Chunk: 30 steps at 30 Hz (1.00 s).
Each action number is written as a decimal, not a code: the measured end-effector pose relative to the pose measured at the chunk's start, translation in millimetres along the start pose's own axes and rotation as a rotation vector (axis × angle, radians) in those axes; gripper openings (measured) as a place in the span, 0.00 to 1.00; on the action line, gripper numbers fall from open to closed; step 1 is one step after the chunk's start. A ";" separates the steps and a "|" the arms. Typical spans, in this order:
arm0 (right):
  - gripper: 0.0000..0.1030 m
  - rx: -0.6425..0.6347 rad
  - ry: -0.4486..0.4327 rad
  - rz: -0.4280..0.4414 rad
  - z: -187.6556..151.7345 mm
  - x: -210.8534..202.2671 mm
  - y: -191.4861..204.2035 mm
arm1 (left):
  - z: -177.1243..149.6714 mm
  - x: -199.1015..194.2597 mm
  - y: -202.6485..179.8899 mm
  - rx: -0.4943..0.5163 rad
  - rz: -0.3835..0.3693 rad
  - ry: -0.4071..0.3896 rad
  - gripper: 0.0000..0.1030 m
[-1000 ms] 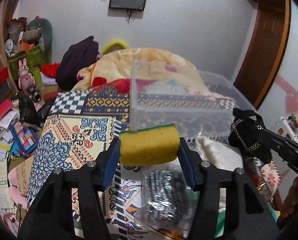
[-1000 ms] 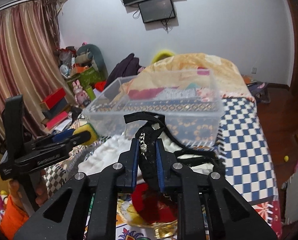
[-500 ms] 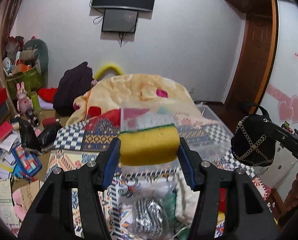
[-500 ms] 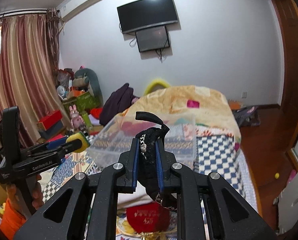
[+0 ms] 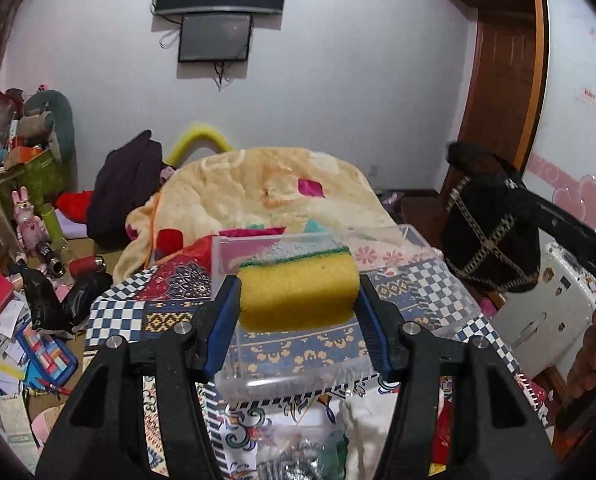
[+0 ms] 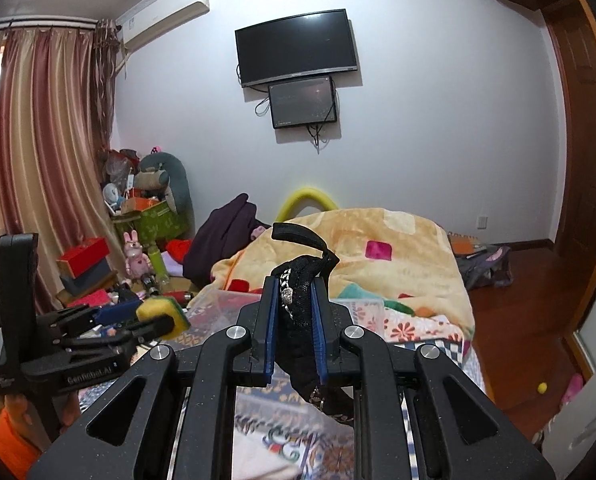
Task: Organize soft objects
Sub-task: 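Carry the sponge into the clear box and open the left tool while the right tool drops the pouch in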
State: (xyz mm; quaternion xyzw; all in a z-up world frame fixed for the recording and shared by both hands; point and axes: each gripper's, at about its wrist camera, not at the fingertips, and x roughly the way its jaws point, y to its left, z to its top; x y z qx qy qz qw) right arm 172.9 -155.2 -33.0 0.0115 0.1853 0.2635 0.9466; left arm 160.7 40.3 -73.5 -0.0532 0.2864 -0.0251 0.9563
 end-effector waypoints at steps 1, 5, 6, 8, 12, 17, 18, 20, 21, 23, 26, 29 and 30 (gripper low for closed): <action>0.14 -0.004 0.010 -0.002 -0.3 6.8 -0.1 | 1.1 7.9 -0.5 0.004 -0.004 0.018 0.55; 0.14 -0.005 0.063 -0.004 -6.1 32.5 -1.1 | 2.8 34.1 -1.3 -0.003 -0.031 0.087 0.55; 0.14 -0.005 0.071 -0.003 -6.8 36.3 -3.0 | 2.6 41.4 -1.1 -0.003 -0.032 0.104 0.55; 0.14 -0.007 0.102 0.002 -12.1 47.1 -3.8 | 2.5 53.0 0.0 -0.006 -0.032 0.131 0.55; 0.14 -0.005 0.169 0.023 -22.0 65.5 -5.4 | -0.5 73.6 2.3 -0.009 -0.030 0.189 0.55; 0.14 -0.013 0.249 0.040 -34.3 80.0 -5.6 | -5.4 86.4 3.0 -0.001 -0.022 0.239 0.55; 0.14 -0.012 0.258 0.042 -33.9 82.3 -5.5 | -6.9 86.6 1.7 0.006 -0.015 0.240 0.55; 0.14 -0.027 0.283 0.038 -38.2 84.2 -2.9 | -8.4 87.4 -0.3 0.017 -0.004 0.242 0.55; 0.14 -0.032 0.293 0.040 -38.0 85.7 -1.9 | -8.7 87.9 -0.9 0.021 -0.003 0.246 0.57; 0.16 -0.040 0.317 0.049 -39.7 87.9 0.3 | -10.3 87.6 -2.3 0.022 -0.005 0.253 0.61; 0.16 -0.057 0.336 0.047 -41.9 87.1 3.1 | -11.0 85.3 -2.2 0.021 -0.004 0.248 0.69; 0.20 -0.057 0.355 0.054 -42.6 83.8 2.1 | -12.8 77.5 -2.5 0.018 -0.016 0.240 0.70; 0.25 -0.052 0.356 0.057 -42.3 81.3 1.0 | -13.3 74.0 -2.2 0.013 -0.023 0.236 0.70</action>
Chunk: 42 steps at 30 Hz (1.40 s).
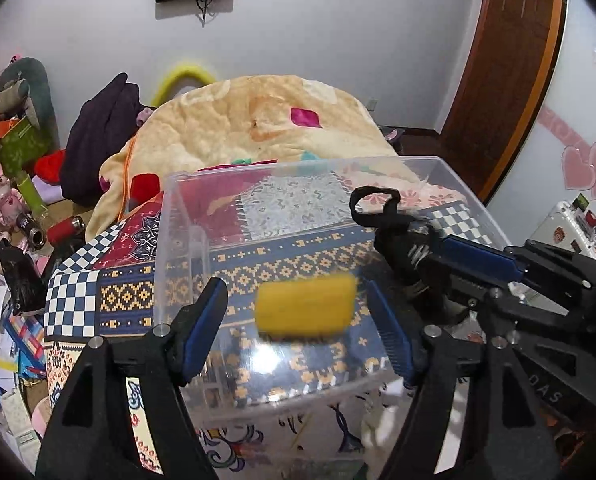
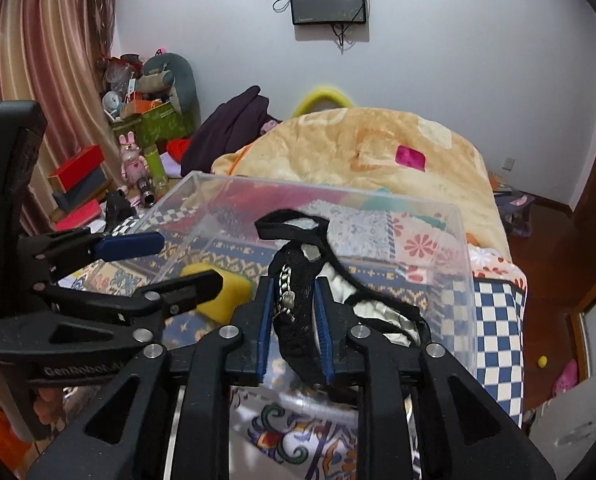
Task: Organize soft objects
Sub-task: 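Carry the sponge into the clear box and open the left tool while the right tool drops the pouch in, then grasp the bagged steel-wool scrubber with the left tool while the right tool grasps the red tasseled pouch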
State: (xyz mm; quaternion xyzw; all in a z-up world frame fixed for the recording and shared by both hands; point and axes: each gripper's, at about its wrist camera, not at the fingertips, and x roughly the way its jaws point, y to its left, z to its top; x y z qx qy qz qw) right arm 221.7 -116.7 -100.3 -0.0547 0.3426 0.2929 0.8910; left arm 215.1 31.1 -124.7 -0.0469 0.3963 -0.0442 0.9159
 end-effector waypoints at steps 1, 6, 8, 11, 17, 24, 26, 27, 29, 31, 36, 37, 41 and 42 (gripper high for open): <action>0.27 0.007 -0.009 0.002 -0.4 -4.5 -1.2 | -0.9 -4.0 0.4 -0.003 -0.008 -0.005 0.70; 0.37 0.028 -0.078 -0.012 2.0 -29.2 -6.9 | -5.6 -32.1 -3.9 0.017 -0.009 -0.057 0.70; 0.38 0.033 -0.102 -0.016 3.5 -41.3 -8.5 | -6.1 -44.6 -5.4 0.033 -0.006 -0.083 0.72; 0.41 0.036 -0.143 -0.026 2.2 -60.9 -9.6 | -8.5 -66.7 -7.7 0.050 -0.007 -0.128 0.75; 0.47 0.041 -0.190 -0.041 -8.3 -82.8 -4.8 | -19.9 -99.3 -7.3 0.062 -0.029 -0.179 0.76; 0.55 0.052 -0.167 -0.030 -35.4 -86.7 1.3 | -51.4 -106.5 -1.4 0.064 -0.013 -0.162 0.76; 0.55 0.050 -0.141 -0.030 -43.8 -83.2 4.1 | -60.9 -103.1 3.0 0.045 -0.020 -0.141 0.76; 0.55 0.050 -0.128 -0.031 -48.4 -80.9 4.7 | -66.4 -99.7 5.8 0.033 -0.023 -0.122 0.76; 0.55 0.051 -0.098 -0.037 -57.4 -76.2 6.2 | -78.3 -94.2 8.5 0.017 -0.026 -0.093 0.76; 0.55 0.057 -0.068 -0.034 -67.4 -71.8 6.6 | -89.3 -87.5 11.0 0.006 -0.026 -0.062 0.76; 0.55 0.061 0.002 -0.019 -88.5 -61.8 6.7 | -110.5 -72.2 18.1 -0.029 -0.030 -0.001 0.76; 0.55 0.062 0.017 -0.016 -92.5 -59.7 7.1 | -113.2 -70.1 19.3 -0.035 -0.032 0.007 0.76; 0.55 0.066 0.067 -0.019 -105.8 -48.0 4.0 | -126.5 -57.9 26.9 -0.073 -0.045 0.046 0.76; 0.55 0.067 0.074 -0.026 -110.6 -46.5 4.2 | -128.4 -56.0 29.3 -0.082 -0.039 0.050 0.76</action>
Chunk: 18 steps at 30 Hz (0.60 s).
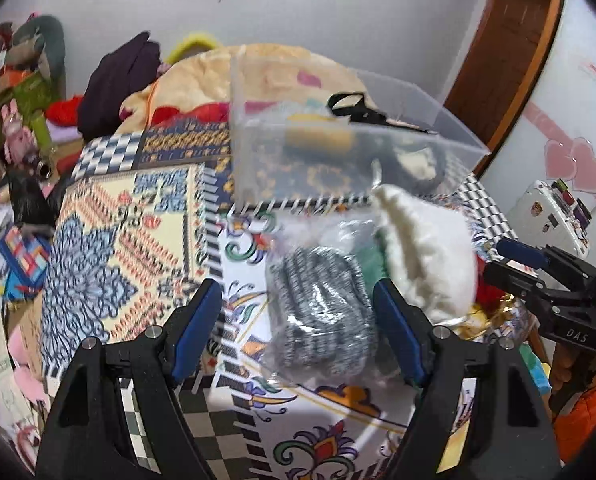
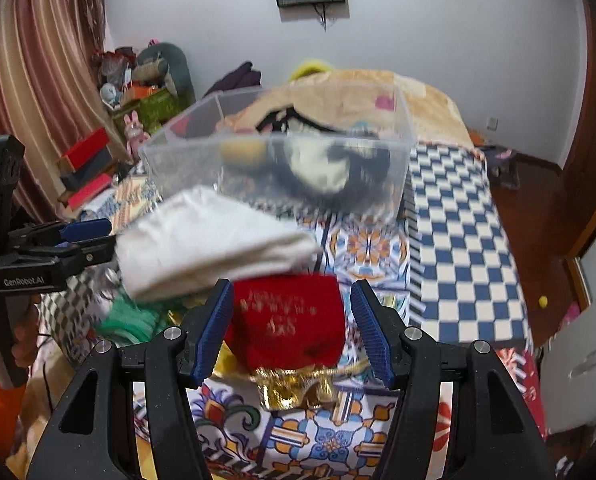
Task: Organize soft objects
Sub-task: 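Grasp the bagged steel-wool scrubber with the left tool while the right tool grasps the red tasseled pouch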
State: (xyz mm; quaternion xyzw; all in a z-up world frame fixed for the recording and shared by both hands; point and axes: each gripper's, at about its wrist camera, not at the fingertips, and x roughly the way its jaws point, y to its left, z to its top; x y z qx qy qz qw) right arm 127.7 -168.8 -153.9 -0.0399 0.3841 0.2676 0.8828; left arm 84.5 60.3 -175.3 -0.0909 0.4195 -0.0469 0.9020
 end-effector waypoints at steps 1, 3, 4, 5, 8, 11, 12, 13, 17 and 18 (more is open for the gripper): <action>0.55 0.001 0.006 -0.004 -4.0 1.3 0.4 | -1.7 1.3 2.5 -0.010 0.006 -0.001 0.76; 0.55 0.008 0.012 -0.005 -7.3 3.4 -3.6 | -3.3 2.0 5.2 -0.023 0.010 -0.005 0.76; 0.55 0.011 0.016 -0.001 -8.4 3.0 -4.2 | -4.2 1.3 6.5 -0.030 0.009 -0.012 0.76; 0.55 0.013 0.020 0.003 -8.8 3.7 -5.2 | -5.4 0.4 7.0 -0.032 0.008 -0.018 0.73; 0.46 0.017 0.022 0.013 -9.7 3.5 -8.2 | -7.4 1.1 5.9 -0.028 -0.016 -0.016 0.60; 0.38 0.014 0.023 0.029 -11.0 2.6 -8.9 | -7.0 3.7 0.6 -0.020 -0.045 -0.013 0.47; 0.34 0.011 0.022 0.037 -11.3 2.2 -7.7 | -7.5 4.5 -0.9 -0.018 -0.054 -0.012 0.40; 0.33 0.012 0.019 0.043 -11.9 1.4 -6.7 | -6.5 5.8 -2.4 -0.018 -0.070 -0.006 0.38; 0.21 0.022 0.009 0.051 -15.8 -1.7 -7.1 | -7.6 1.8 -12.2 0.014 -0.051 -0.022 0.31; 0.19 0.023 0.007 0.051 -16.0 -3.0 -7.8 | -8.5 -0.2 -14.2 0.020 -0.048 -0.024 0.30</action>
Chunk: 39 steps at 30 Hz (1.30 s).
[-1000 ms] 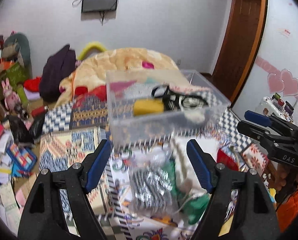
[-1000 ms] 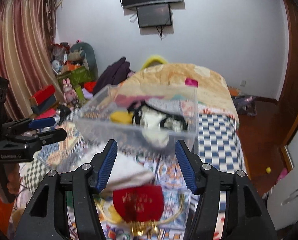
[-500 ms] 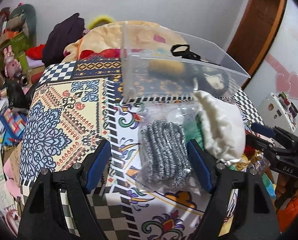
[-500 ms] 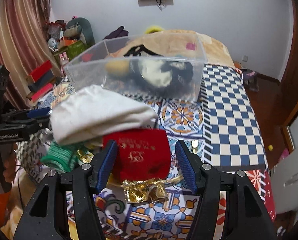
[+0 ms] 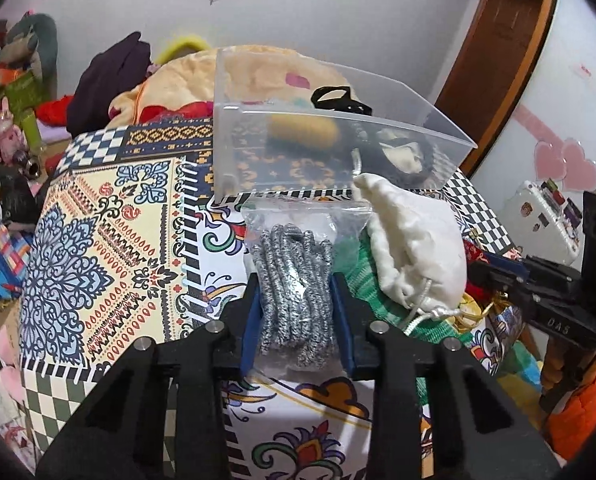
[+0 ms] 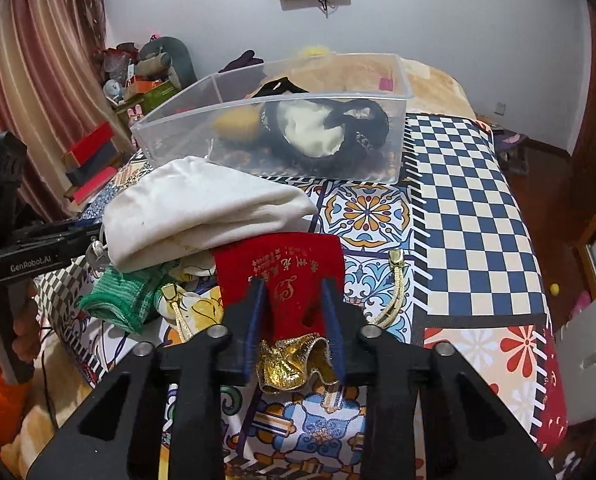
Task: Organize soft objects
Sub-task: 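Grasp the bagged steel-wool scrubber with the left tool while the right tool grasps the red tasseled pouch, then lift the scrubber into the clear box with the left tool while the right tool drops the red pouch in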
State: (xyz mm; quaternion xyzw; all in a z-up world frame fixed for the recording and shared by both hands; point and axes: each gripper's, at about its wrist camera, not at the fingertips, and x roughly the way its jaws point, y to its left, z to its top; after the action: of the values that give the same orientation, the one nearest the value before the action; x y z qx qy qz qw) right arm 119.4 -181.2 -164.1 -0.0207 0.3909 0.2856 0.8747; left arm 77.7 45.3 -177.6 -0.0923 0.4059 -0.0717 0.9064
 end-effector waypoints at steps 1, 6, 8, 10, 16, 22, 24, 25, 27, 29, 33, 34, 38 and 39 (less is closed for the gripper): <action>0.17 0.000 -0.005 -0.004 0.9 -1.4 -2.0 | -0.3 -2.3 -2.2 0.007 0.004 -0.002 0.30; 0.13 -0.012 -0.031 -0.035 1.8 -13.7 -4.1 | 1.7 -17.1 -3.7 0.027 0.031 -0.037 0.28; 0.13 -0.015 -0.047 -0.050 3.0 -19.7 -4.8 | 3.7 -26.9 -5.8 0.028 0.040 -0.063 0.28; 0.12 -0.011 -0.065 -0.063 5.2 -26.6 -6.9 | 8.6 -34.9 -4.6 0.028 0.042 -0.087 0.27; 0.12 0.008 -0.130 -0.089 16.3 -49.4 -13.1 | 24.8 -51.4 -1.8 0.031 0.048 -0.149 0.27; 0.12 -0.003 -0.223 -0.098 41.9 -70.5 -3.8 | 43.0 -62.0 -6.3 0.050 0.059 -0.212 0.27; 0.12 -0.010 -0.257 -0.095 52.2 -72.9 -1.5 | 50.3 -66.2 -8.5 0.055 0.065 -0.240 0.27; 0.12 -0.016 -0.284 -0.096 59.3 -75.4 0.3 | 54.8 -68.5 -9.6 0.058 0.066 -0.255 0.27; 0.12 -0.012 -0.320 -0.094 66.4 -76.2 1.3 | 64.3 -72.7 -11.9 0.059 0.069 -0.288 0.28; 0.12 -0.004 -0.352 -0.084 77.9 -75.1 2.1 | 71.8 -74.3 -14.3 0.058 0.069 -0.307 0.28; 0.12 0.002 -0.390 -0.081 94.1 -69.8 5.2 | 87.3 -73.1 -19.3 0.053 0.077 -0.343 0.28; 0.12 0.000 -0.403 -0.079 100.2 -68.4 6.7 | 89.6 -72.5 -19.7 0.052 0.077 -0.347 0.28; 0.12 -0.009 -0.430 -0.067 113.6 -64.3 10.4 | 105.7 -65.1 -23.4 0.058 0.096 -0.364 0.28; 0.12 -0.011 -0.432 -0.064 117.3 -62.2 12.1 | 110.1 -62.3 -23.7 0.059 0.102 -0.369 0.28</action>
State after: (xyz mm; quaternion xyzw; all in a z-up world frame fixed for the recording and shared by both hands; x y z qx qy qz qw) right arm 159.0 -170.7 -37.1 0.0238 0.1920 0.2576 0.9467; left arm 117.8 47.0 -55.2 -0.0564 0.2347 -0.0194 0.9702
